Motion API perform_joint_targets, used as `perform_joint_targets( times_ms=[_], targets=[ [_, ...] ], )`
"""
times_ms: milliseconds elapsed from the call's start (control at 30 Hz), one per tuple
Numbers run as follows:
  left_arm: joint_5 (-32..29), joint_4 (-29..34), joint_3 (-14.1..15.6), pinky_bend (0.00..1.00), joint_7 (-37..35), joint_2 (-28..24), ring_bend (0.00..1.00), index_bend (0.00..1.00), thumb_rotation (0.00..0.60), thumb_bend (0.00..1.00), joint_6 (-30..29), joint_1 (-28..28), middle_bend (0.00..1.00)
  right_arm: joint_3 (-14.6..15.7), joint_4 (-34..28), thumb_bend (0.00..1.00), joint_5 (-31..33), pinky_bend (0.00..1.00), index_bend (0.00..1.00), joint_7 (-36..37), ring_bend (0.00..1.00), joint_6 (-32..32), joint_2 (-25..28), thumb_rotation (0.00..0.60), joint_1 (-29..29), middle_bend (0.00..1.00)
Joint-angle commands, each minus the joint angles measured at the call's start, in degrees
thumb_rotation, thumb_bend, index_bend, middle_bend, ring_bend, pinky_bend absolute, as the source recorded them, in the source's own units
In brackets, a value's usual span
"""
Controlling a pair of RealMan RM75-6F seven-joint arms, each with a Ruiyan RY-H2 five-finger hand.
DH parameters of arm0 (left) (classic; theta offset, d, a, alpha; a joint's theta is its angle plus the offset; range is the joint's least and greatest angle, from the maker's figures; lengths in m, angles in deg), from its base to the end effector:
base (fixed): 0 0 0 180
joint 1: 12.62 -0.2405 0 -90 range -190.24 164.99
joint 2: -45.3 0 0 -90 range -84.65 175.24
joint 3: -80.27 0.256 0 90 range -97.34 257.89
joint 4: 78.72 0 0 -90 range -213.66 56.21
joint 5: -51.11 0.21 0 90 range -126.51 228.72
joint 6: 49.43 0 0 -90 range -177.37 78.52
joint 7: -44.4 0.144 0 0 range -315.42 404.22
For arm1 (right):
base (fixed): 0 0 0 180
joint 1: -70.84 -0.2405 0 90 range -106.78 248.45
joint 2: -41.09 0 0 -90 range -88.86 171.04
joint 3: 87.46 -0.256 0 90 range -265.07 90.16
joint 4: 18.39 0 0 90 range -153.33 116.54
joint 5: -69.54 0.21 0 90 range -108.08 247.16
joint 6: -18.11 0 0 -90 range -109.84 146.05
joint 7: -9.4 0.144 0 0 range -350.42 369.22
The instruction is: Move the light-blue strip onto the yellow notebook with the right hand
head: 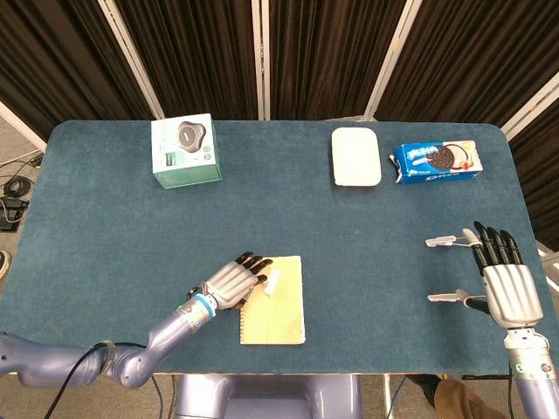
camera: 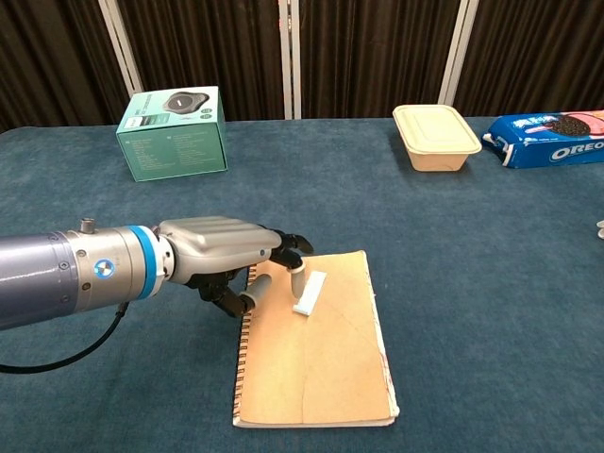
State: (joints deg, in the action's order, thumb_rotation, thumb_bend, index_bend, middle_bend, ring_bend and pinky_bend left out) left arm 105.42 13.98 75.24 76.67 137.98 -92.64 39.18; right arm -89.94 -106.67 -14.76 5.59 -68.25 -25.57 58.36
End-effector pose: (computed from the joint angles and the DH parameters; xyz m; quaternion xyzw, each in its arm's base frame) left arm -0.0910 0.2896 -0.0822 -0.8561 -0.3505 -0.2727 0.2644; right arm -0.2974 -0.2218 0.1553 0.6204 -0.3212 0.4015 0.5923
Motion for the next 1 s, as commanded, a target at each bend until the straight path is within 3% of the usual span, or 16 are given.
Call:
perform_joint_targets(
  times_ms=[33, 667, 1000],
  targets=[
    [0.1, -0.3, 0.3, 0.0, -0.3, 0.4, 0.0, 0.3, 0.6, 0.88, -0.1, 0.3, 0.0, -0.2, 0.0, 0.0, -0.2, 0.0, 0.0, -0.2, 0.0, 0.0, -0.1, 0.6, 0.2, 0.0],
    [2.1, 0.1, 3.4, 0.0, -1.6, 0.8, 0.0, 0.31, 0.6, 0.88, -1.6, 0.6, 0.0, -1.2, -0.4, 0.0, -1.2, 0.0, 0.0, 0.7, 0.0, 0.4, 0.1, 0.6, 1.1, 0.0],
    [5.1, 0.0, 6.4, 0.0, 0.9, 2.1, 0.0, 0.32, 0.6, 0.88, -4.3, -0.1, 0.0, -1.7, -0.4, 0.0, -1.7, 0.0, 0.0, 0.7, 0.0, 0.6, 0.1, 0.6, 1.4, 0.0]
  ],
)
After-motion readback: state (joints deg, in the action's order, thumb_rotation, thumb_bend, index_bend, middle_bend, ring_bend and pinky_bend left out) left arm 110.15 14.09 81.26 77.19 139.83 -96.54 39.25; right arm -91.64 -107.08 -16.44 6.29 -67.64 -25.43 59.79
